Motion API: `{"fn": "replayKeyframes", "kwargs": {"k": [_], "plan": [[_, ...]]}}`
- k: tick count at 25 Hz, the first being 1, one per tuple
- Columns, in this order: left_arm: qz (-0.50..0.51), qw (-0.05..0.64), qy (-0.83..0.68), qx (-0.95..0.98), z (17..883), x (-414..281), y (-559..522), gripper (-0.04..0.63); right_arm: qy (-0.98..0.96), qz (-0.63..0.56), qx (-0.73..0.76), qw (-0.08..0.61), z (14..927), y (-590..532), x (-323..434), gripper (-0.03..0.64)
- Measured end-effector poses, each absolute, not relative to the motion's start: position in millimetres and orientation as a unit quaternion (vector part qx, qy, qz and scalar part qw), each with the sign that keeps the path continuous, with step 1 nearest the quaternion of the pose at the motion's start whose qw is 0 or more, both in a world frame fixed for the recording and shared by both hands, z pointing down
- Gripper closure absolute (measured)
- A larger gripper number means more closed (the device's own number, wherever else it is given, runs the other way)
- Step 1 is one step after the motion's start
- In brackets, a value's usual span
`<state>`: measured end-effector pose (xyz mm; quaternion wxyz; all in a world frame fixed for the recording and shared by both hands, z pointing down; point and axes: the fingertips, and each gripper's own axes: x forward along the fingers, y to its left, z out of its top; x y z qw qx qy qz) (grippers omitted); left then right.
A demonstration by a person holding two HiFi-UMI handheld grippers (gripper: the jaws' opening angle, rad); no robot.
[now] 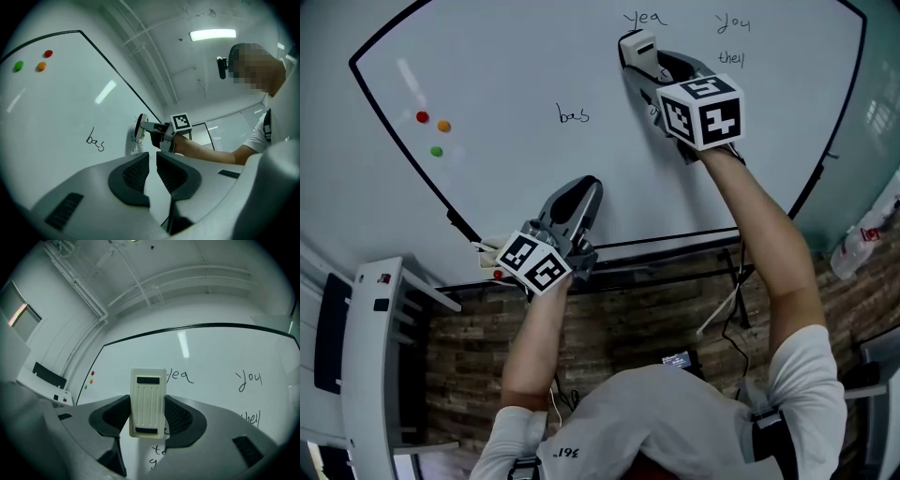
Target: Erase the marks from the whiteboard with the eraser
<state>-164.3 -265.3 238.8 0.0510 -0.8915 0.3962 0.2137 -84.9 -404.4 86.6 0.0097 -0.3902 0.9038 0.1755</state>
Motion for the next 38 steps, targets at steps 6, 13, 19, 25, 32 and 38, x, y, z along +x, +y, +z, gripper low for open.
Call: {"fn": "replayKeyframes", "kwargs": {"k": [6,13,19,25,32,38], "plan": [[0.215,0.059,0.399,-0.889,234.5,-171.3,-260.8,0.540,0.887,0.207,-0.412,-0.015,55.6,-409.7,-115.2,0.370],[0.218,0.054,0.403,-0.887,240.7,-177.6,-256.9,0.540,0.847,0.269,-0.456,-0.051,36.7,-415.3,-144.8,0.370],[0.218,0.053,0.404,-0.887,241.7,-181.1,-254.2,0.540,0.810,0.327,-0.481,-0.070,38.7,-418.2,-154.3,0.369],[0.214,0.047,0.402,-0.889,245.3,-174.6,-253.5,0.540,0.800,0.322,-0.500,-0.080,36.7,-420.1,-154.8,0.364],[0.211,0.050,0.397,-0.892,241.3,-161.3,-252.2,0.541,0.803,0.290,-0.515,-0.076,29.4,-424.5,-137.4,0.364],[0.209,0.048,0.393,-0.894,241.7,-150.0,-253.3,0.540,0.805,0.275,-0.519,-0.076,22.7,-430.5,-114.5,0.364]]}}
